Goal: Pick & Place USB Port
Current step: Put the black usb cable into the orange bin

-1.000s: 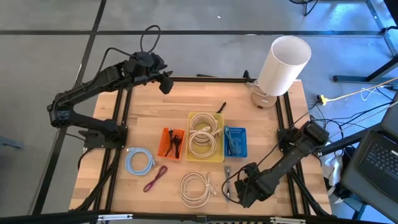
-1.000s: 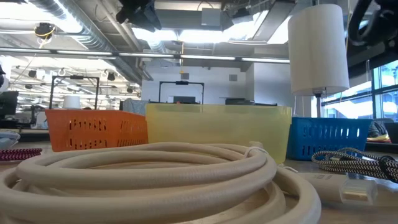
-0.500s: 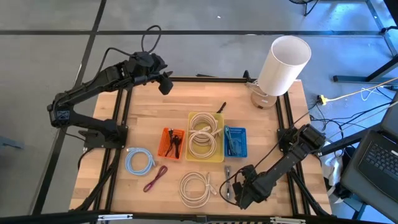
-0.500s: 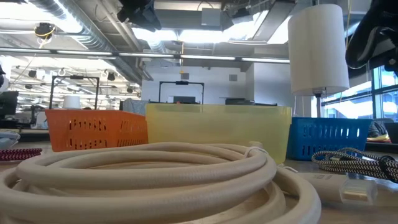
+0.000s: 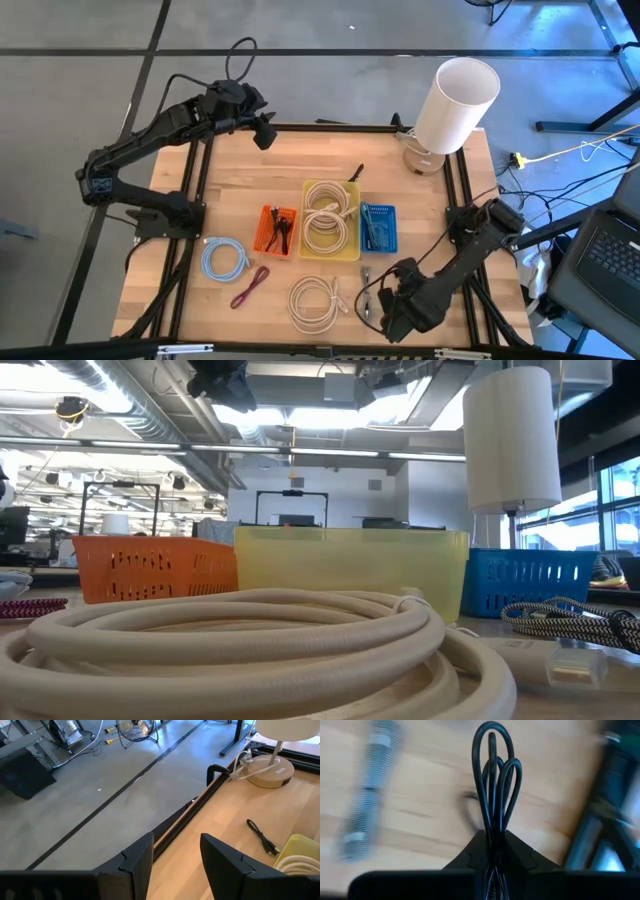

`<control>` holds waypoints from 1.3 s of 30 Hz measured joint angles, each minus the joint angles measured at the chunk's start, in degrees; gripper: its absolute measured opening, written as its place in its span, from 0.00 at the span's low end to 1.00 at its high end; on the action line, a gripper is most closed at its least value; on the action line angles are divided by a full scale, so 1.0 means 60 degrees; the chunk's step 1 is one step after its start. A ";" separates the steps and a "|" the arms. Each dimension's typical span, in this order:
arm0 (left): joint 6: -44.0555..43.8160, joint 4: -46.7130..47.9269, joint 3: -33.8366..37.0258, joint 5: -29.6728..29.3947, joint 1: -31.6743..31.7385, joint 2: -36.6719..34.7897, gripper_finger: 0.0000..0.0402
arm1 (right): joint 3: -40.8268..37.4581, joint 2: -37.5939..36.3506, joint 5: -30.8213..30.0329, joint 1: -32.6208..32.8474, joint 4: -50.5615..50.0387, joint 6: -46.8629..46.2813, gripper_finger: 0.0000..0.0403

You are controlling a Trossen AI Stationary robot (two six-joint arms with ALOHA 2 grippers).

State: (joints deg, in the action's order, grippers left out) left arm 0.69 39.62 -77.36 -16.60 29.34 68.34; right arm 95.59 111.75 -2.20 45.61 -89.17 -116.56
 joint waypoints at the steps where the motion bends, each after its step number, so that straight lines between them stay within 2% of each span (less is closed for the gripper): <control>1: -0.0048 0.0006 0.0000 0.0044 0.0024 0.0004 0.39 | 0.0000 -0.0146 -0.0391 -0.0012 -0.0064 -0.0059 0.08; 4: -0.0183 0.0052 -0.0007 0.0072 0.0023 0.0004 0.38 | 0.0121 -0.0500 -0.1208 -0.0220 -0.0105 -0.0258 0.08; 7: -0.0350 0.0163 -0.0007 0.0174 0.0022 0.0004 0.38 | 0.0026 -0.1050 -0.2782 -0.0491 -0.0174 -0.0005 0.08; 10: -0.0553 0.0400 -0.0007 0.0369 0.0022 0.0004 0.38 | 0.0029 -0.1583 -0.4483 -0.0923 -0.0137 0.0885 0.08; 12: -0.0747 0.0612 -0.0007 0.0449 0.0005 0.0004 0.38 | 0.0028 -0.1973 -0.5203 -0.1323 -0.0094 0.1689 0.08; 16: -0.1309 0.1104 -0.0007 0.0476 0.0003 0.0004 0.37 | 0.0029 -0.2692 -0.5607 -0.2320 0.0250 0.3946 0.08; 19: -0.1723 0.1473 -0.0007 0.0469 0.0003 0.0004 0.37 | 0.0026 -0.3124 -0.5630 -0.3149 0.1280 0.6125 0.08; 23: -0.2221 0.1958 -0.0006 0.0441 -0.0070 -0.0071 0.36 | 0.0026 -0.3413 -0.4966 -0.4193 0.3462 0.9275 0.08; 27: -0.2390 0.2251 -0.0004 -0.0008 -0.0281 -0.0445 0.35 | 0.0026 -0.3439 -0.3439 -0.5097 0.5402 1.1432 0.08; 32: -0.2893 0.2419 0.0435 -0.0609 -0.0437 -0.1536 0.33 | 0.0026 -0.3132 -0.1258 -0.5936 0.7441 1.2542 0.08; 39: -0.3761 0.2349 0.1872 -0.0589 -0.0437 -0.3578 0.32 | 0.0026 -0.2059 0.1143 -0.6650 1.1084 1.2821 0.08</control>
State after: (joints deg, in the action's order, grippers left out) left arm -21.88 53.71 -66.13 -20.13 26.72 46.87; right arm 95.74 99.40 4.65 5.70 -22.67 -39.63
